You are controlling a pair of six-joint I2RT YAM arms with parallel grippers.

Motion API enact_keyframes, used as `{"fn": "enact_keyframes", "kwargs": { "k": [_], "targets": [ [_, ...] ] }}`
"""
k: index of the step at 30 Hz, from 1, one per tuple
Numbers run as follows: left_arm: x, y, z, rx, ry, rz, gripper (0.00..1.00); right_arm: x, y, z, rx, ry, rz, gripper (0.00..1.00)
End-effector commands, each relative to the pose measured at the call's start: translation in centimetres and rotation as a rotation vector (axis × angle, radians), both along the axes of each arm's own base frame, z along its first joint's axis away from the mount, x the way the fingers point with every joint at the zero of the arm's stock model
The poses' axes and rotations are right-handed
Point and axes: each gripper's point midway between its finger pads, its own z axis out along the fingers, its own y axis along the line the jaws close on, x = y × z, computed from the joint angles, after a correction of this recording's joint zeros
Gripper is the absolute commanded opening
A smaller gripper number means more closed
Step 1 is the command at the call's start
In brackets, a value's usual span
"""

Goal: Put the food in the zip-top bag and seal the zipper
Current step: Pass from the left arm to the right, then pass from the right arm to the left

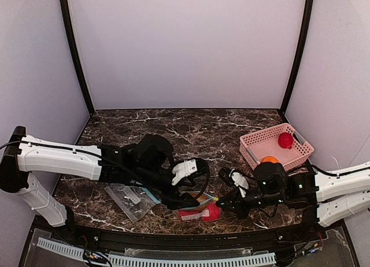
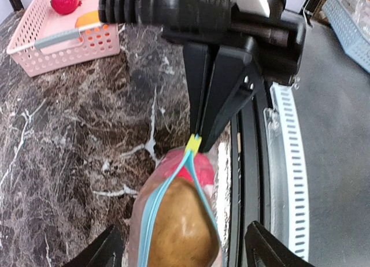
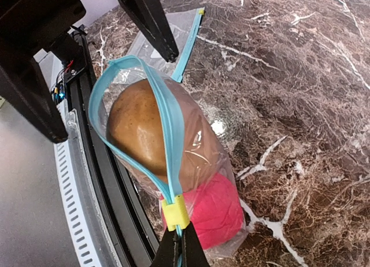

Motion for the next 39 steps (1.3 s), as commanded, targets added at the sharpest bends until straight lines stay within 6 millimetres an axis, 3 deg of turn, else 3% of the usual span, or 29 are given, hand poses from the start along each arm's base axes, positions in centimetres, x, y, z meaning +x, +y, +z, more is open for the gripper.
{"fn": "enact_keyframes", "kwargs": {
  "k": [1, 4, 6, 13, 20, 24, 32, 39],
  "targets": [
    [-0.7, -2.0, 3.4, -0.083, 0.031, -0.058, 0.74, -0.1, 0.8, 2.9, 0.056, -0.049, 0.033, 0.00],
    [-1.0, -3.2, 4.0, -0.105, 0.051, -0.103, 0.76, 0.0, 0.9, 3.4, 0.062, -0.057, 0.036, 0.00],
    [-1.1, -3.9, 3.3, -0.095, 0.065, -0.126, 0.75, 0.0, 1.0, 3.6, 0.066, -0.061, 0.038, 0.00],
    [-1.0, -5.6, 1.4, -0.089, 0.076, -0.168, 0.57, -0.1, 1.3, 4.0, 0.075, -0.063, 0.053, 0.00],
    [-0.6, -6.6, 0.8, -0.111, 0.062, -0.173, 0.54, -0.4, 1.5, 3.9, 0.071, -0.053, 0.070, 0.00],
    [-0.6, -6.8, 1.1, -0.134, 0.058, -0.175, 0.53, -0.4, 1.6, 3.8, 0.069, -0.046, 0.070, 0.00],
    [-1.7, -6.5, -0.4, -0.106, 0.118, -0.218, 0.31, -0.2, 1.5, 4.5, 0.093, -0.066, 0.058, 0.00],
    [-1.8, -5.4, -2.6, -0.017, 0.108, -0.225, 0.30, 0.0, 1.3, 5.3, 0.118, -0.079, 0.049, 0.00]
  ]
}}
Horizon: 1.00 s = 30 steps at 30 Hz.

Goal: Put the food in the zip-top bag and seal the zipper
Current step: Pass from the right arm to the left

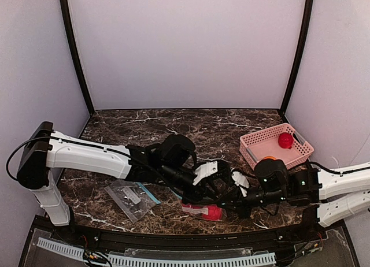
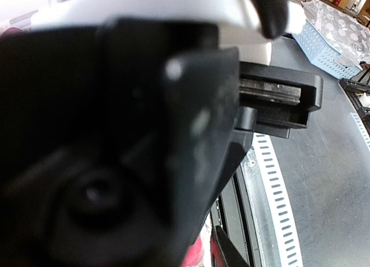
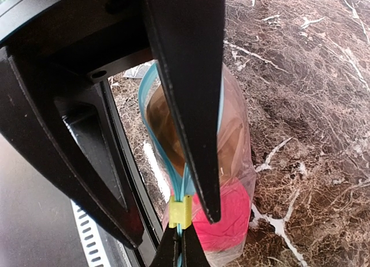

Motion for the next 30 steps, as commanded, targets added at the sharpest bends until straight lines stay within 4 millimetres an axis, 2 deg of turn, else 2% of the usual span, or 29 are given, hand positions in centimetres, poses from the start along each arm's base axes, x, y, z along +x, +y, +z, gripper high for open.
{"fn": "enact_keyframes", "kwargs": {
  "k": [1, 4, 9, 14, 17, 21, 25, 30],
  "targets": [
    [-0.6, 1.6, -3.5, 0.130, 0.011, -0.023, 0.31, 0.5, 1.1, 3.7, 0.122, -0.061, -0.003, 0.00],
    [-0.5, 2.1, -4.2, 0.161, -0.010, -0.022, 0.35, 0.5, 0.9, 3.9, 0.134, -0.062, -0.005, 0.00],
    [-0.3, 2.2, -4.5, 0.172, -0.019, -0.020, 0.34, 0.2, 0.9, 4.0, 0.144, -0.054, 0.003, 0.00],
    [-0.9, 1.4, -3.9, 0.133, 0.034, -0.027, 0.21, 0.4, 1.3, 4.7, 0.175, -0.060, 0.003, 0.00],
    [-0.8, 1.3, -3.4, 0.103, 0.054, -0.011, 0.18, 0.6, 1.1, 4.6, 0.168, -0.065, -0.011, 0.00],
    [0.6, 2.7, -3.7, 0.100, 0.091, 0.073, 0.18, 0.7, 0.9, 4.3, 0.159, -0.076, -0.013, 0.00],
    [0.4, 4.0, -4.1, 0.110, 0.125, 0.098, 0.18, 1.2, 1.2, 4.6, 0.145, -0.117, -0.010, 0.00],
    [0.3, 5.9, -5.2, 0.149, 0.123, 0.144, 0.15, 1.9, 2.7, 5.1, 0.129, -0.161, 0.023, 0.00]
  ]
}}
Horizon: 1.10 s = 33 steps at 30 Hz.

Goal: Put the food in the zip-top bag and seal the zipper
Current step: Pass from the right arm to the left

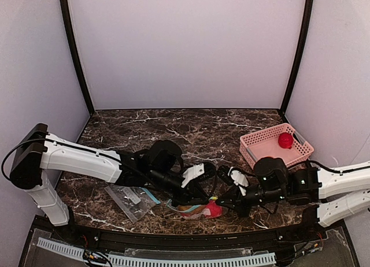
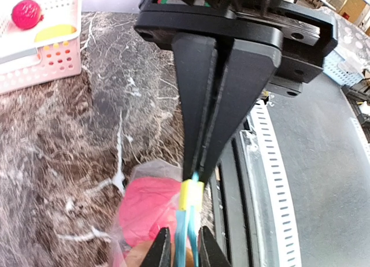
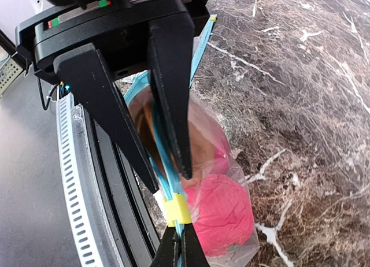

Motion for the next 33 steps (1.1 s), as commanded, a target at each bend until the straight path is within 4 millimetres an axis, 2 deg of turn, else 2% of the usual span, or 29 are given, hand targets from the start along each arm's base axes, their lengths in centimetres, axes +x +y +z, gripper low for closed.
{"fn": "enact_keyframes", "kwargs": {
  "k": [1, 5, 6, 7, 9, 11, 15, 22, 33],
  "targets": [
    [-0.4, 3.4, -3.1, 0.136, 0.059, 0.076, 0.12, 1.6, 3.1, 4.4, 0.121, -0.115, 0.025, 0.00],
    [0.5, 4.3, -3.0, 0.150, 0.047, 0.163, 0.02, 2.5, 3.9, 4.5, 0.118, -0.128, -0.002, 0.00],
    [0.9, 4.7, -2.9, 0.160, 0.041, 0.194, 0.01, 2.8, 3.9, 4.6, 0.124, -0.128, -0.013, 0.03],
    [1.0, 4.9, -2.9, 0.172, 0.055, 0.220, 0.01, 3.0, 3.9, 4.8, 0.127, -0.128, -0.026, 0.11],
    [1.7, 5.4, -2.8, 0.193, 0.055, 0.279, 0.01, 3.2, 3.6, 5.0, 0.137, -0.123, -0.053, 0.37],
    [2.6, 5.9, -2.7, 0.212, 0.051, 0.349, 0.01, 3.4, 3.1, 4.8, 0.144, -0.110, -0.079, 0.55],
    [3.4, 6.6, -1.9, 0.217, 0.079, 0.445, 0.01, 3.4, 2.2, 4.5, 0.212, -0.067, -0.132, 0.71],
    [3.3, 7.1, -1.9, 0.217, 0.186, 0.503, 0.01, 4.4, 1.9, 3.5, 0.289, -0.010, -0.170, 0.71],
    [3.2, 6.8, -0.9, 0.174, 0.241, 0.490, 0.01, 5.2, 4.3, 2.1, 0.254, 0.004, -0.086, 0.51]
  ]
}}
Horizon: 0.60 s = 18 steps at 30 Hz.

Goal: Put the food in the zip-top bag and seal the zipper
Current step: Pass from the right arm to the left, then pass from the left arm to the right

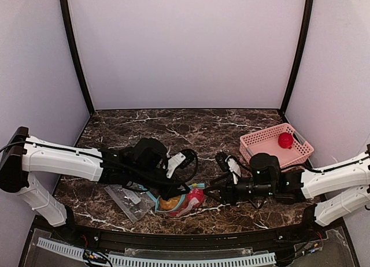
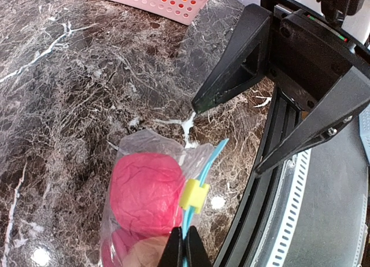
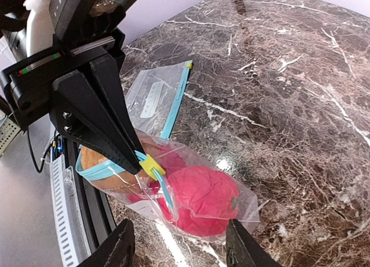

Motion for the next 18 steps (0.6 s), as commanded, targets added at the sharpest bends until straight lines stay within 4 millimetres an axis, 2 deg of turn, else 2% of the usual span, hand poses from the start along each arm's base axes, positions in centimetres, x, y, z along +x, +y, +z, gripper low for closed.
{"fn": "enact_keyframes", "kwargs": {
  "k": [1, 8, 10, 15, 16, 18],
  "targets": [
    [-0.7, 1.0, -0.5, 0.018, 0.049, -0.003, 0.01, 0.3, 2.0, 1.9, 0.061, -0.028, 0.052, 0.49],
    [-0.8, 1.2, -0.5, 0.020, 0.054, -0.009, 0.01, 1.1, 3.0, 1.8, 0.066, -0.038, 0.049, 0.41],
    [-0.8, 1.2, -0.4, 0.017, 0.054, -0.010, 0.01, 1.3, 3.3, 1.6, 0.061, -0.039, 0.054, 0.34],
    [-1.1, 1.0, -0.3, 0.010, 0.062, -0.031, 0.01, 1.2, 3.8, 1.7, 0.062, -0.040, 0.076, 0.03],
    [-1.1, 0.9, -0.1, 0.004, 0.061, -0.036, 0.01, 1.2, 3.8, 1.7, 0.064, -0.040, 0.080, 0.00],
    [-1.0, 0.6, 0.3, -0.011, 0.067, -0.048, 0.06, 1.1, 3.7, 1.8, 0.064, -0.041, 0.089, 0.00]
  ]
}}
